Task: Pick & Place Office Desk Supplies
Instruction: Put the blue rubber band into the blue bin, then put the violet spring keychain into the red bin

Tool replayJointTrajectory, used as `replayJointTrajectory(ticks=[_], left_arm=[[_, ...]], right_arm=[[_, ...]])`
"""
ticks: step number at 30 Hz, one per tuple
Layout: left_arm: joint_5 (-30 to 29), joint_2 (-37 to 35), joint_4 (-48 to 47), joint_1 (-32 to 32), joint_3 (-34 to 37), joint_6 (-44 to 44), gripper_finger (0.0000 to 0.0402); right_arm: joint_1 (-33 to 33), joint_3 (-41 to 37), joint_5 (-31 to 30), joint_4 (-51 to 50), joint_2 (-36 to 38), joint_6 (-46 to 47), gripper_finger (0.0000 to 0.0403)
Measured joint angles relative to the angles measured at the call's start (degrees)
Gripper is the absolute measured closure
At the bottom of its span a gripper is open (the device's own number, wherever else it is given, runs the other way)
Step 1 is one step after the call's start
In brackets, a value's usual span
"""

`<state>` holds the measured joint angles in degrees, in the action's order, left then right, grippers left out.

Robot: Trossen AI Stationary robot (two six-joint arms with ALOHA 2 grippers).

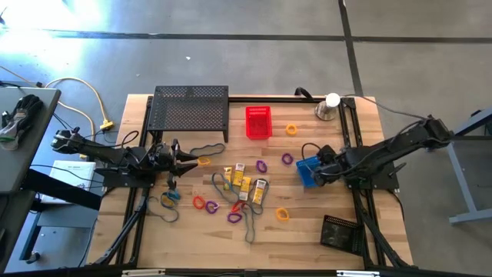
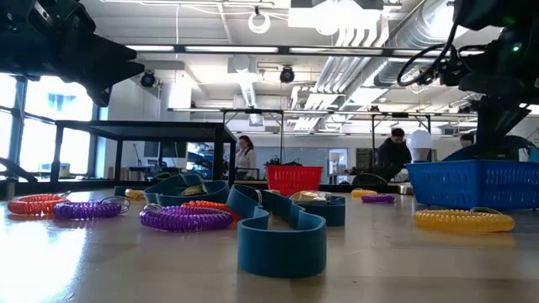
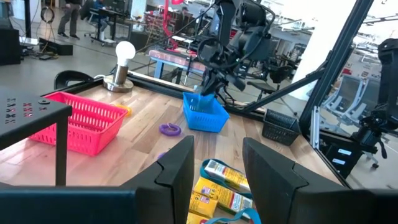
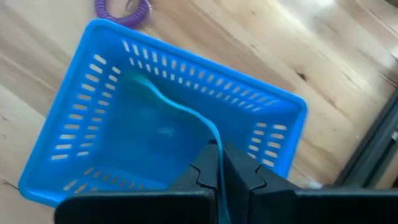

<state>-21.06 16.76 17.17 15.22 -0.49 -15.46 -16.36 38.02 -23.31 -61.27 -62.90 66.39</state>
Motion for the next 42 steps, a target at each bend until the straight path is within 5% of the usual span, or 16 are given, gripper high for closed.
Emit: replayJointTrajectory(ticks=[10, 20, 35, 42], left_arm=[[0.0, 0.0, 0.0, 0.0, 0.0, 0.0, 0.0269], [0.0, 0.0, 0.0, 0.0, 0.0, 0.0, 0.0269], [0.5, 0.0, 0.3, 0.2, 0.0, -4.3, 0.0269], [1.3, 3.4, 1.2, 1.5, -3.6, -0.6, 0.0269]], right_arm=[[4.8, 0.0, 6.7, 4.5, -6.6, -3.8, 0.04], [6.8, 0.0, 7.0, 5.4, -8.8, -5.0, 0.0395], [6.8, 0.0, 6.5, 5.0, -7.8, -9.3, 0.023], [8.3, 0.0, 7.0, 4.7, -4.6, -9.4, 0.0211]])
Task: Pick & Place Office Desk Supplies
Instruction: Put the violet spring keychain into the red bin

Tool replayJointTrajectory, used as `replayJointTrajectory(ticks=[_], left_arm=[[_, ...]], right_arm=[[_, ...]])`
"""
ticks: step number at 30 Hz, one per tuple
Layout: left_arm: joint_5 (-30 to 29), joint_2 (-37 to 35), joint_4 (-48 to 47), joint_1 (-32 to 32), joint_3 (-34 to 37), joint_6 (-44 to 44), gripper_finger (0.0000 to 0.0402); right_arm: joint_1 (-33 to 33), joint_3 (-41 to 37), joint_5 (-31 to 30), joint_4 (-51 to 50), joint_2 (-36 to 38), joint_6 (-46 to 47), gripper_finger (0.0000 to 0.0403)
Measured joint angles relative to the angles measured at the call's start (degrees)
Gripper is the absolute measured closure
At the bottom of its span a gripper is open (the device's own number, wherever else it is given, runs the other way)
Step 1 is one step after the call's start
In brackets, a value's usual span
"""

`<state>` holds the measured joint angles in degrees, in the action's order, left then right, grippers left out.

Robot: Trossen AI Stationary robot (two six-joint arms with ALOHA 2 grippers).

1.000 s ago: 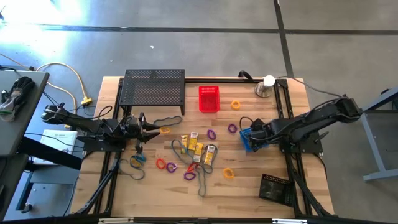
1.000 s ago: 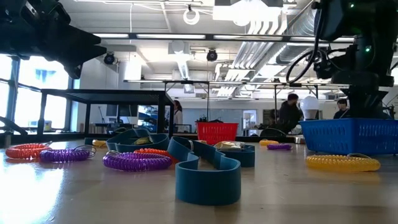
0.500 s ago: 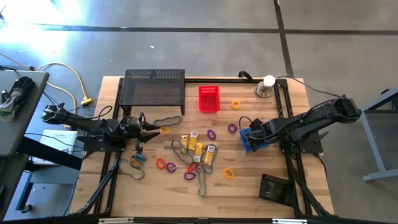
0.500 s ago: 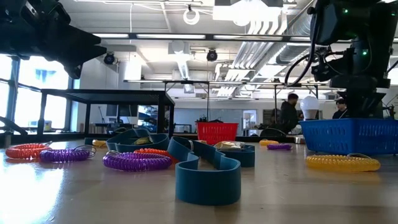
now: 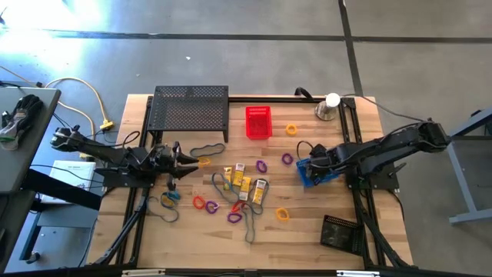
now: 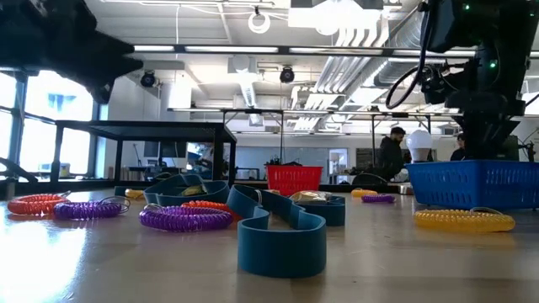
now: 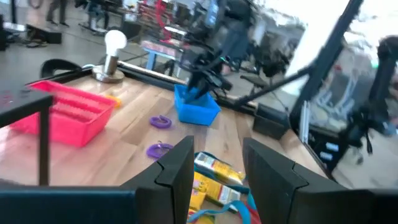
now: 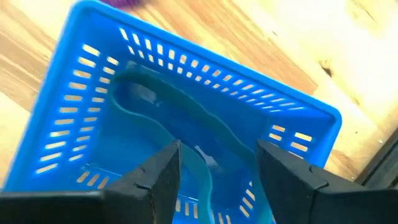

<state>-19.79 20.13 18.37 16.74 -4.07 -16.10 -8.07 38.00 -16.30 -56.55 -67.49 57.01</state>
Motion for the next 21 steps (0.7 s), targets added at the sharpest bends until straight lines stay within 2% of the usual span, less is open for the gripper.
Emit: replayJointTrajectory(ticks=[3, 7, 12, 17, 21], left_arm=[[0.0, 4.7, 2.9, 0.8, -2.4, 2.5, 0.0269], [0.0, 15.2, 8.7, 1.3, -4.8, 2.6, 0.0269], [0.2, 30.0, 26.4, 1.3, -5.5, 5.9, 0.0269], [0.3, 41.3, 37.6, 1.3, -5.5, 7.2, 0.0269], [0.3, 47.9, 43.1, 1.3, -5.6, 5.3, 0.0269]], right_arm=[[0.5, 0.0, -0.2, 0.0, 1.6, -2.2, 0.0218], [0.7, 0.1, -2.0, 0.6, 3.5, -6.7, 0.0227], [0.7, 0.1, -2.0, 3.7, 5.8, -12.3, 0.0231], [0.7, 0.1, -2.0, 13.2, 7.0, -20.4, 0.0231], [0.7, 0.1, -1.9, 24.8, 6.9, -30.4, 0.0232]])
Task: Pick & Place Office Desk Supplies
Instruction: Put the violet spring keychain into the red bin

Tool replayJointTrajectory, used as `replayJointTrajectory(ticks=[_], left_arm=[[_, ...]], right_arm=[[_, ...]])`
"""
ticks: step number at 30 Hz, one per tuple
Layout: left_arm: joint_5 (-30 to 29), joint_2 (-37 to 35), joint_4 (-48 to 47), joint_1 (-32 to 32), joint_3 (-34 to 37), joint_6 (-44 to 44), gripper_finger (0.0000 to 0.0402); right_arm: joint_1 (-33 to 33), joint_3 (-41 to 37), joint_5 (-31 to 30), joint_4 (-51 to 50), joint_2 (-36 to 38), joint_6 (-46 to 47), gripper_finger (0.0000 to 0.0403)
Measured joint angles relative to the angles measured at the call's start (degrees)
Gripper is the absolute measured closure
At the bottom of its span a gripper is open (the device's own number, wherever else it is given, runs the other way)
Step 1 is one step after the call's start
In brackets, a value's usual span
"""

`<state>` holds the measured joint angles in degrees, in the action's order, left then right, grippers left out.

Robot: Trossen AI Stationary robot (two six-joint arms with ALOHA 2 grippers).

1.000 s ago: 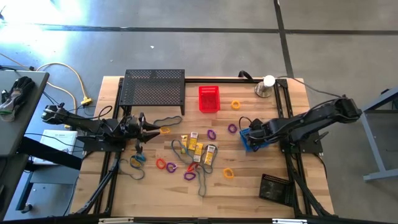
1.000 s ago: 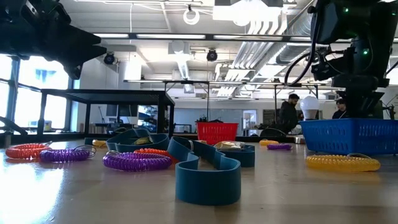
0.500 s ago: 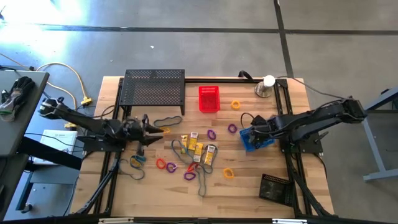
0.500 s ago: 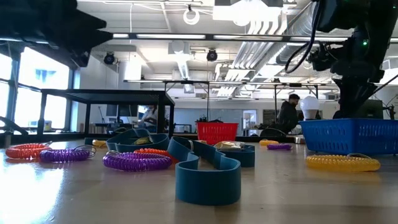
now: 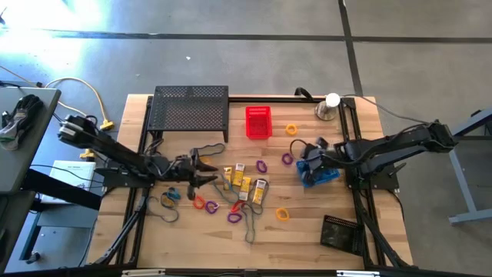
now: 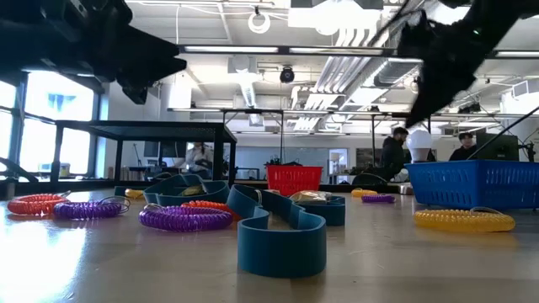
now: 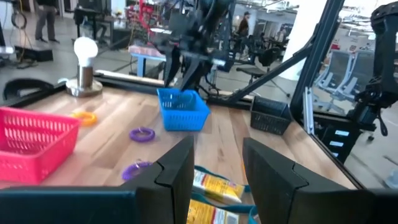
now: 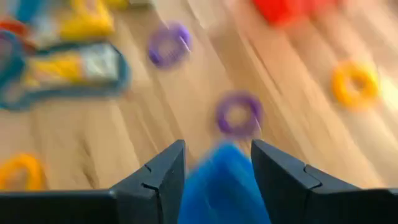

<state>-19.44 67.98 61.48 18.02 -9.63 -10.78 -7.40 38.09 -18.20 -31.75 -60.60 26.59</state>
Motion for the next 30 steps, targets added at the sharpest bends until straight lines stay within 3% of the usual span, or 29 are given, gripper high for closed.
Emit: replayJointTrajectory(ticks=[5, 12, 22, 30], left_arm=[[0.0, 5.9, 6.6, 0.0, 0.0, -0.3, 0.0269], [0.0, 11.1, 9.7, 0.0, -0.1, -2.5, 0.0269], [0.0, 11.7, 10.7, 0.0, -0.1, -3.0, 0.0269], [-0.1, 11.7, 10.8, 0.0, -0.1, -3.0, 0.0269]], right_arm=[[0.0, 0.0, 0.2, 12.5, -3.5, -8.8, 0.0232], [2.5, 0.0, -1.5, 26.0, -14.2, -8.5, 0.0232], [6.1, 0.0, -1.5, 40.6, -30.6, -12.3, 0.0232], [7.2, 0.0, -4.2, 48.4, -37.6, -14.3, 0.0232]])
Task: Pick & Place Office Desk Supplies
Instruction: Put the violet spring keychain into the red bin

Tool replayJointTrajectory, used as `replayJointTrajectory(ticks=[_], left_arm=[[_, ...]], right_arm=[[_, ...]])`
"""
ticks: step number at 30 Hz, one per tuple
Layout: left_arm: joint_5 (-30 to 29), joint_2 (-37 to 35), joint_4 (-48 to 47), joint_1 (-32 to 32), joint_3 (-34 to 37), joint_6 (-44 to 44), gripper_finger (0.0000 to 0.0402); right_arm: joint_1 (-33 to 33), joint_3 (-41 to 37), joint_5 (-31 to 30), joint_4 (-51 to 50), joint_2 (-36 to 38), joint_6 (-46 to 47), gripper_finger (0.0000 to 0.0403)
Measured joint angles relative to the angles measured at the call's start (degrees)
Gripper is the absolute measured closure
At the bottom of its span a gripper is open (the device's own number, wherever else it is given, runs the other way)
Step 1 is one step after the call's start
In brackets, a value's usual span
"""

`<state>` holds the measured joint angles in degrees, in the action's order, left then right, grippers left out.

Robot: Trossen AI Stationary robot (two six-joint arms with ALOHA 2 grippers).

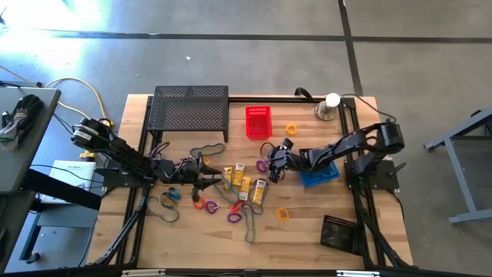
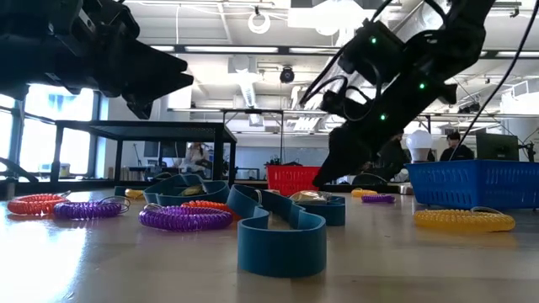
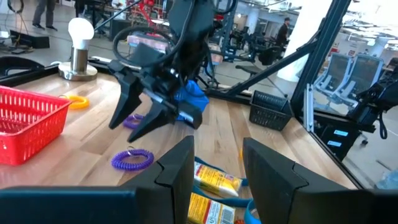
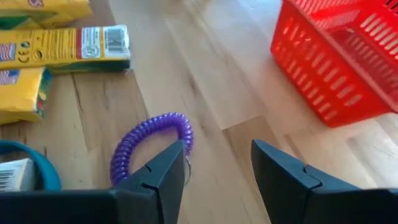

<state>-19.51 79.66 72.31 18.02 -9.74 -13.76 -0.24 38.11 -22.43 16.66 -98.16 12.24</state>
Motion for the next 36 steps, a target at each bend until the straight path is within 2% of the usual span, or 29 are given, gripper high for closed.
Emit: replayJointTrajectory(ticks=[6, 15, 23, 30, 36], left_arm=[[0.0, 0.0, 0.0, 0.0, 0.0, 0.0, 0.0269], [0.0, 0.0, -0.3, 0.0, 0.0, 0.0, 0.0269], [0.0, 0.0, -0.3, 0.0, 0.0, 0.0, 0.0269], [0.0, 0.0, -0.3, 0.0, 0.0, 0.0, 0.0269], [0.0, 0.0, -0.3, 0.0, 0.0, 0.0, 0.0269]], right_arm=[[0.0, 0.0, 2.0, 2.7, -2.6, -0.4, 0.0232], [0.0, 0.0, 6.5, 5.1, -2.6, -0.5, 0.0232], [0.0, 0.0, 4.7, 5.0, -2.6, -0.5, 0.0232], [0.0, 0.0, 7.5, 4.6, -2.6, -0.5, 0.0232], [0.0, 0.0, 7.3, 4.6, -2.6, -0.5, 0.0232]])
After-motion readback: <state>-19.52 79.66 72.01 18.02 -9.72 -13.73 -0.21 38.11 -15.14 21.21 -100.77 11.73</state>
